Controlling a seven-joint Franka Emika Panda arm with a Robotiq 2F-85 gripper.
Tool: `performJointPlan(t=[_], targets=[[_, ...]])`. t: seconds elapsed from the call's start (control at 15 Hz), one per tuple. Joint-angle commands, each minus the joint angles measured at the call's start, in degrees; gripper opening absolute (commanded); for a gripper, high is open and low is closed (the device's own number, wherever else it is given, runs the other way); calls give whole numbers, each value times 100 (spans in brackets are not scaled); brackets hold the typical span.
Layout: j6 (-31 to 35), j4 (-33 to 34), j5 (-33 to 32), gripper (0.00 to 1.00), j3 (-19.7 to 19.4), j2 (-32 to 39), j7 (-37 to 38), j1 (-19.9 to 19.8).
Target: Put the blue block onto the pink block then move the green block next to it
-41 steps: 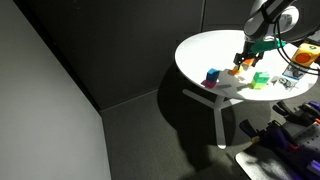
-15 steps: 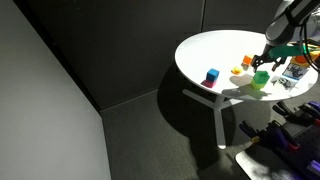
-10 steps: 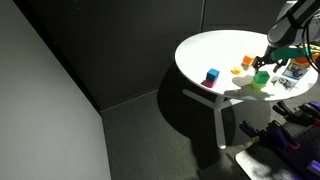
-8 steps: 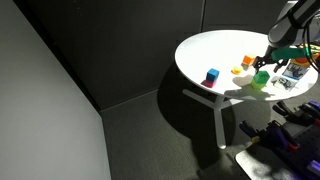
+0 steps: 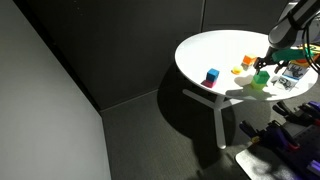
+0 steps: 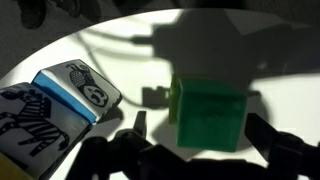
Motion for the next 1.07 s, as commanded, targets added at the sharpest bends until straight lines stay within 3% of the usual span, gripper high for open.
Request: performJointPlan(t=[0.0,0.27,0.33,0.4,0.73,1.0], targets=[[102,73,99,100,86,127,-178,-82],[118,96,98,100,95,205,-184,-86],[112,98,117,75,111,205,-196,-101],[104,106,115,74,109,209,-195,-99],[-58,139,90,34,125,131,-270,-100],[-106,153,66,29,131,19,-325,-58]])
